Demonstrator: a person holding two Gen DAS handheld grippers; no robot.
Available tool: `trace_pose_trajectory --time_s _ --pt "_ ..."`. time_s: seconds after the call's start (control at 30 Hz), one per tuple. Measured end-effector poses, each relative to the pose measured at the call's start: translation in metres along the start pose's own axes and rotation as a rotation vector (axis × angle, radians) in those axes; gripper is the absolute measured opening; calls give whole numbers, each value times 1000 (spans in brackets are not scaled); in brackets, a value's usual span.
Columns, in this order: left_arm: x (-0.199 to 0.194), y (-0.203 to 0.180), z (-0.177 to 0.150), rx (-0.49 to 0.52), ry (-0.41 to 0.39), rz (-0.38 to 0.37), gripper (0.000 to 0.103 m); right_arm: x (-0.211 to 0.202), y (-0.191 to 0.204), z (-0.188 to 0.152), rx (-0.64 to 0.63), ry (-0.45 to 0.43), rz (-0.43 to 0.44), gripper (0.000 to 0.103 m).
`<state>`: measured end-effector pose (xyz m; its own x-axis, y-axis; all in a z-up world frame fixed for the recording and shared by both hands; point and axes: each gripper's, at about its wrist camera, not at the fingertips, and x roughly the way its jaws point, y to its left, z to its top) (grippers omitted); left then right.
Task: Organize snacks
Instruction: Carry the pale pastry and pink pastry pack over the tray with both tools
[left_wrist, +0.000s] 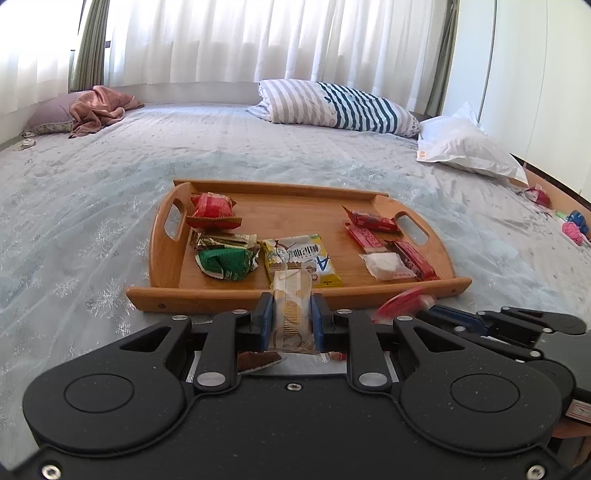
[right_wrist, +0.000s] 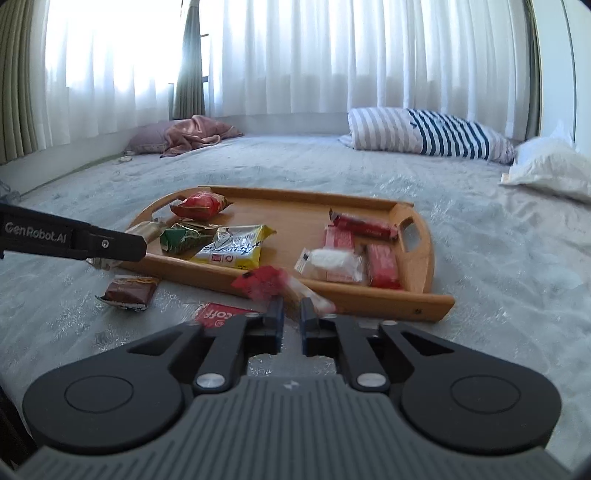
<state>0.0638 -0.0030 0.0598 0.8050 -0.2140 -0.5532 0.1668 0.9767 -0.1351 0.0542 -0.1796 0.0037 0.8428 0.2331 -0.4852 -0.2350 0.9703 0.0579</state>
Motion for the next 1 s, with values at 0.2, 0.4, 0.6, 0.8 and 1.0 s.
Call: trace_pose_trajectory --time_s 0.2,0.4,0.6,0.8,1.0 --pt "4 2 -7 2 17 10 20 9 -3 -2 47 11 15 82" --pt "5 5 -8 -8 17 21 20 22 5 5 87 39 54 91" --pt "6 6 -8 -10 20 23 20 32 14 1 74 98 27 88" --pt "8 6 -9 -12 22 22 20 21 1 -4 130 76 13 65" --pt "11 5 -9 -8 16 20 20 6 3 2 119 16 4 38"
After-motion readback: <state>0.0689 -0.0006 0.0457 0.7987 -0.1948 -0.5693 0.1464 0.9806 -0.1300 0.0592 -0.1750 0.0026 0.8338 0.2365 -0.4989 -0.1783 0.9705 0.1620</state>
